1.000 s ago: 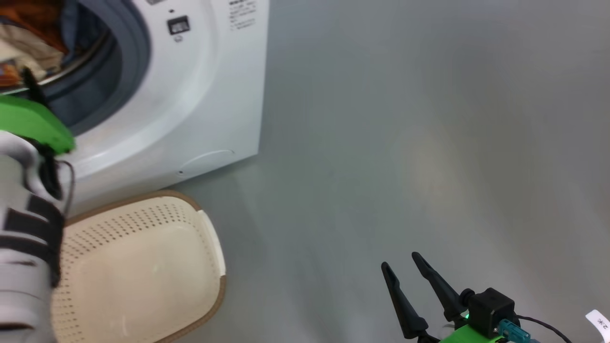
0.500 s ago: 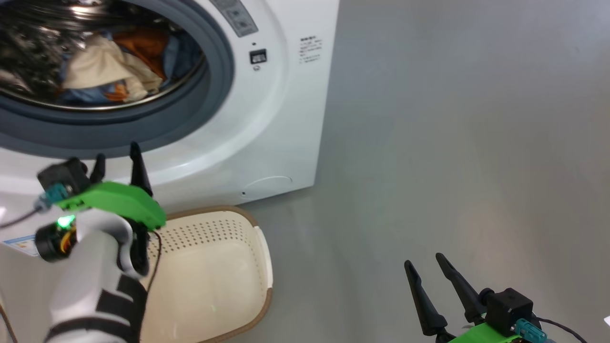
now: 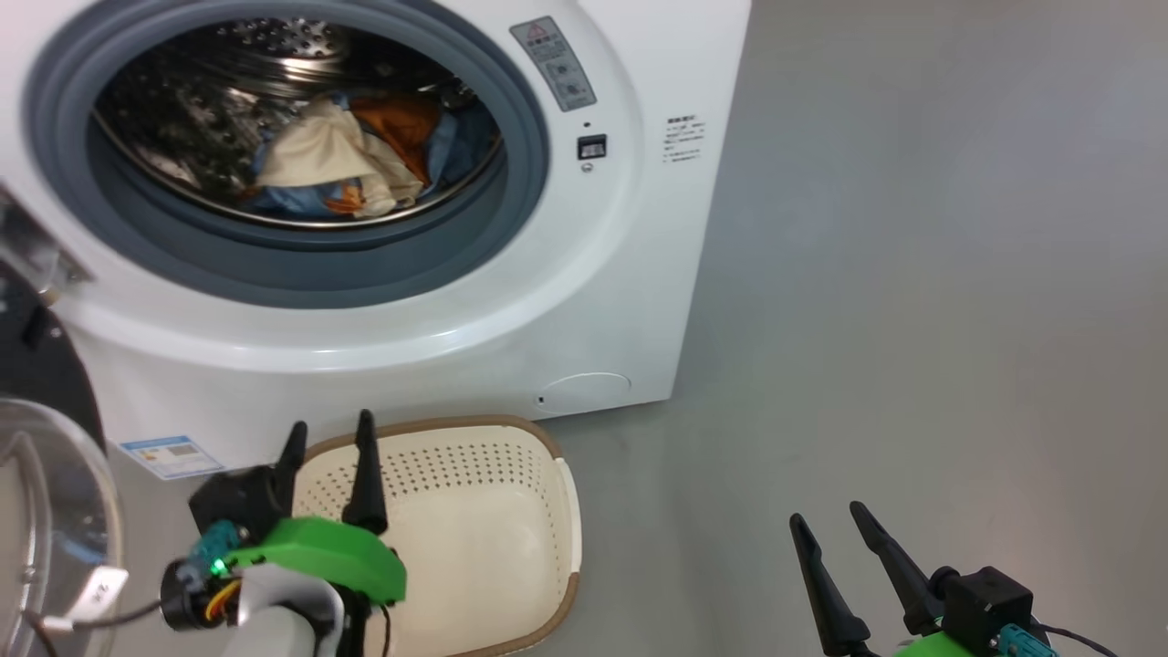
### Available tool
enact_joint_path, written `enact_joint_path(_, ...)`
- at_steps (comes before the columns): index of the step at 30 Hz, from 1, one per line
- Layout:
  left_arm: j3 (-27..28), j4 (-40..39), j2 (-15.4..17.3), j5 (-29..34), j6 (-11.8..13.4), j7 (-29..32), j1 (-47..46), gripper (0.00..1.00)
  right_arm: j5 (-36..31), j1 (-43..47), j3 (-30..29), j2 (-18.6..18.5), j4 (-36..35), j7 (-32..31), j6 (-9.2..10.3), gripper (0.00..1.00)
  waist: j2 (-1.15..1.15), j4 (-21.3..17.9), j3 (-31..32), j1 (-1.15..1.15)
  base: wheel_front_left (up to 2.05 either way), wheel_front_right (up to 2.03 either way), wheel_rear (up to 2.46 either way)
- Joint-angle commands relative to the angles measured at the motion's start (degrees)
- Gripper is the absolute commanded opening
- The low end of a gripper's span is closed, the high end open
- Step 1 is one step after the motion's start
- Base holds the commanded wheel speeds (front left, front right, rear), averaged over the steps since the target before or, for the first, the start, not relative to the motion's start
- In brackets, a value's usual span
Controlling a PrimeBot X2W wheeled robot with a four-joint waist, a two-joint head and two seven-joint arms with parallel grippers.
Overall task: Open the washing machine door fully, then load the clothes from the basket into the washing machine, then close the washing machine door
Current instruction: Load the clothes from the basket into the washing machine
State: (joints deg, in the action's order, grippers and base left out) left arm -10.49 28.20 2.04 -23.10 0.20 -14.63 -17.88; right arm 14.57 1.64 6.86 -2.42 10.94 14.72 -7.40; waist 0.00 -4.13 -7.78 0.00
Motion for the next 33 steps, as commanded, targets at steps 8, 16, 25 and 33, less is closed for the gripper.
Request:
enact_joint_path(8, 1.3, -11.3, 0.9, 3.3, 2.9, -0.4, 8.2, 1.0, -1.5, 0.6, 0.5, -0.5, -1.2, 0.3, -0.09, 1.0, 0.0, 3.3, 2.0, 0.0, 0.0, 0.0, 0.0)
enact_joint_path(16, 5.3, -17.6, 0.9, 6.4, 2.6, -0.4, 15.9, 1.0, -2.6, 2.0, -0.6, -0.5, -1.5, 0.3, -0.09, 1.0, 0.0, 4.9, 3.3, 0.0, 0.0, 0.0, 0.0)
enact_joint_path(25, 9.1, -19.8, 0.9, 9.2, 1.8, -0.4, 22.5, 1.0, -3.8, 3.1, -1.9, -0.5, -2.0, 0.3, -0.09, 1.0, 0.0, 4.9, 5.1, 0.0, 0.0, 0.0, 0.0)
enact_joint_path(33, 10.6, -20.2, 0.9, 10.0, 0.5, -0.4, 25.9, 1.0, -4.4, 4.0, -3.0, -0.5, -2.2, 0.3, -0.09, 1.0, 0.0, 4.5, 7.1, 0.0, 0.0, 0.0, 0.0)
